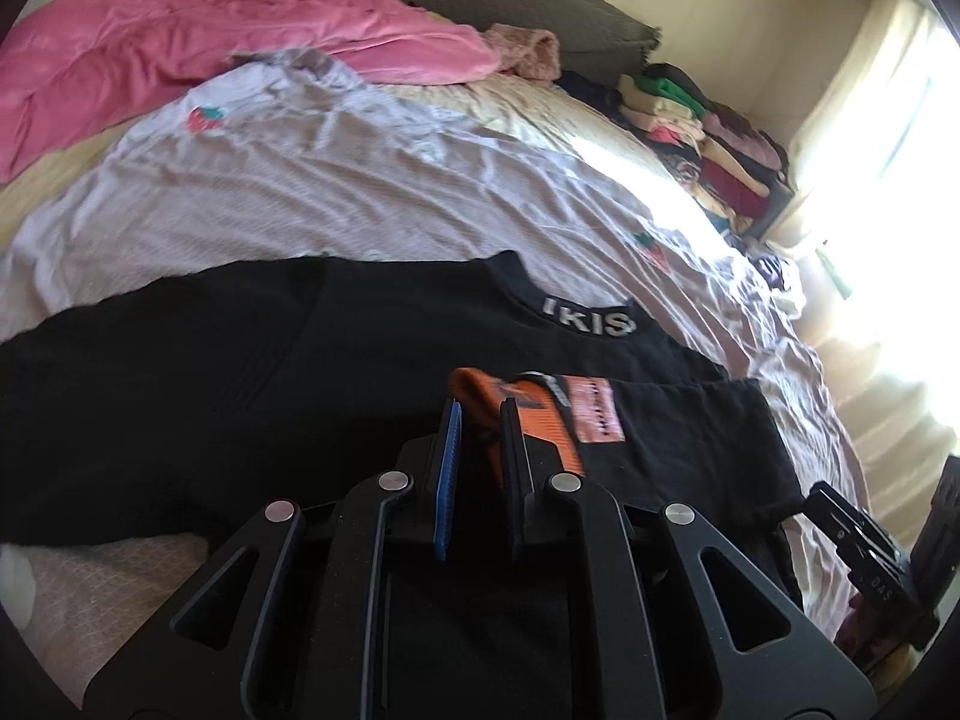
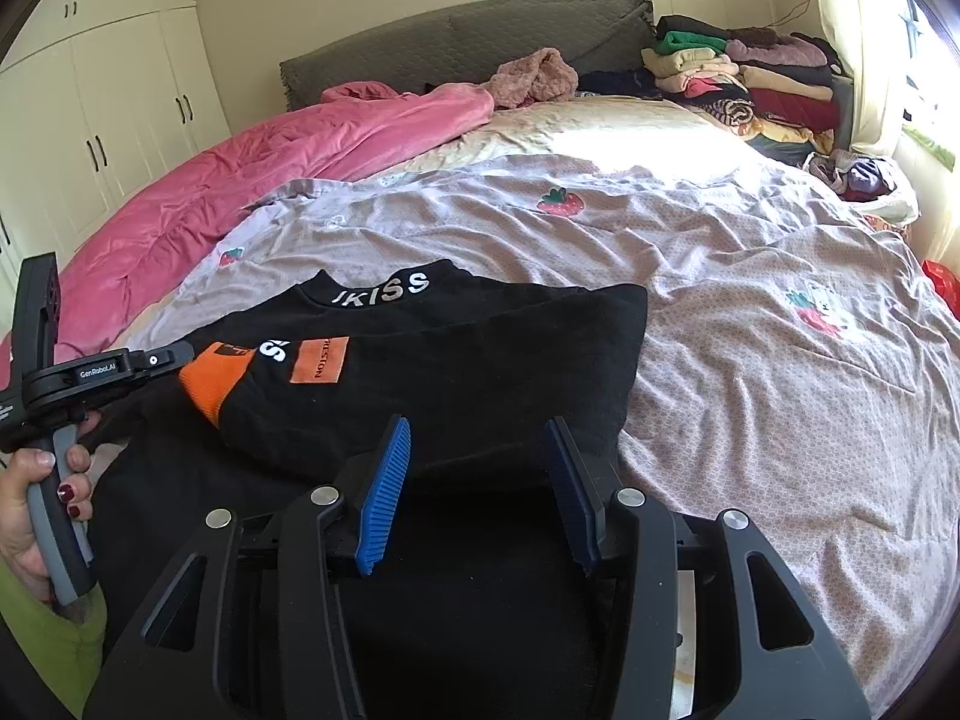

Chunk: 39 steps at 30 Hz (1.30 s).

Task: Fold small clothes
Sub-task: 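Drag the held cuff along the body with the left gripper and release it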

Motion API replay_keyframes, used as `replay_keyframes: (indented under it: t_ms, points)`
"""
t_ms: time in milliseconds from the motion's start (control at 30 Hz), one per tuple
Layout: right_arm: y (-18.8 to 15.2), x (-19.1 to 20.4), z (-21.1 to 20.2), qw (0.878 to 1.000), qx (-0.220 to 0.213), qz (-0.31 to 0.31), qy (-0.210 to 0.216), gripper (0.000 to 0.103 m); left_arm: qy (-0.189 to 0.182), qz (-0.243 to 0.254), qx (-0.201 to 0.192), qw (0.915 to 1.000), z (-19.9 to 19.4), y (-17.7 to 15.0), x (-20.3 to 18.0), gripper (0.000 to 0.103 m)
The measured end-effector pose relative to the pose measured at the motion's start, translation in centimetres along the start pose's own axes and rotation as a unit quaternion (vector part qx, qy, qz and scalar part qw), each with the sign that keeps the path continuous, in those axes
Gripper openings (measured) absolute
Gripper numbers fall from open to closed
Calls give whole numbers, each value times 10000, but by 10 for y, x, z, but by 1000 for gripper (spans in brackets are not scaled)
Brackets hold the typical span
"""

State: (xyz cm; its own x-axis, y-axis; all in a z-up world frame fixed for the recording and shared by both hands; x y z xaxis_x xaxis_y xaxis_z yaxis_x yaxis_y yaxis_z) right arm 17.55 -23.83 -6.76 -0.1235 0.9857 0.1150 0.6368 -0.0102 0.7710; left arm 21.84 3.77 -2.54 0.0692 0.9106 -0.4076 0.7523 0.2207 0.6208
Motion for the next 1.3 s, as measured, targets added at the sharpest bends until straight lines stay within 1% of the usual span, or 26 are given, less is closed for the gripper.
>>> replay_keyframes:
  t_ms: [33, 100, 167, 300, 333, 400, 467, 500, 600, 700, 733, 767, 800, 833, 900, 1033, 1167, 1300]
  points:
    - [0, 1, 0, 10000, -5, -12, -5, 46, -24, -148, 31, 9999, 1, 0, 7, 6]
    - [0, 2, 2, 10000, 10, -16, -8, 46, -197, -357, 95, 9991, 4, -1, 14, 6]
    - [0, 1, 3, 10000, 9, -3, -12, 46, -469, -559, 210, 9971, 11, -1, 14, 6]
    - [-2, 0, 3, 10000, 18, 40, -4, 46, -633, -669, 414, 9949, 28, -5, 5, 6]
    - [-3, 0, 3, 10000, 18, 40, -1, 46, -742, -706, 480, 9936, 32, -6, 3, 6]
    - [-4, 0, 3, 10000, 18, 45, 5, 46, -901, -771, 596, 9911, 40, -7, -3, 10]
    - [-5, 0, 3, 10000, 15, 54, 11, 46, -984, -769, 648, 9901, 45, -7, -9, 22]
    - [-5, 0, 3, 10000, 19, 55, 12, 46, -1016, -779, 699, 9893, 49, -7, -12, 24]
    - [-5, 0, 3, 10000, 16, 58, 18, 46, -895, -710, 817, 9901, 59, -9, -18, 25]
    - [-6, 0, 4, 10000, 17, 56, 21, 46, -865, -669, 886, 9900, 66, -9, -25, 25]
    - [-7, 0, 4, 10000, 22, 59, 25, 46, -834, -613, 899, 9906, 68, -9, -28, 25]
    - [-7, 1, 5, 10000, 24, 60, 28, 46, -710, -475, 908, 9922, 69, -10, -32, 25]
    - [-8, 1, 5, 10000, 29, 66, 29, 46, -609, -345, 920, 9933, 70, -11, -36, 20]
    - [-9, 2, 6, 10000, 40, 65, 37, 46, -527, -192, 963, 9938, 72, -13, -39, 7]
    - [-10, 3, 5, 10000, 39, 58, 46, 46, -509, -98, 1011, 9935, 74, -18, -41, 5]
    - [-10, 3, 4, 10000, 30, 68, 61, 46, -477, 71, 909, 9947, 58, -20, -37, 2]
    - [-10, 3, 4, 9999, 21, 75, 68, 46, -498, -57, 778, 9957, 41, -21, -19, 1]
    - [-10, 6, 3, 10000, 14, 37, 90, 46, -532, -365, 596, 9961, 23, -15, 5, 1]
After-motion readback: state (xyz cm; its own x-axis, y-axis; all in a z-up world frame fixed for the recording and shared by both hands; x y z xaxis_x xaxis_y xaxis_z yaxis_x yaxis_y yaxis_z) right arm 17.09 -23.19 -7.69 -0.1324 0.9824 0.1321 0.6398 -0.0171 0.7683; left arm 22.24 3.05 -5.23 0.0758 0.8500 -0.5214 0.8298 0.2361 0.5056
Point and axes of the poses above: each gripper's, at about its wrist camera, not at the fingertips, and z roughly the way its jaws point, x to its left, y to its top, the point moved 1 cm from there along z, roughly the way its jaws point, and after that the axes turned 2 degrees about -y, right-handed, at the moved point
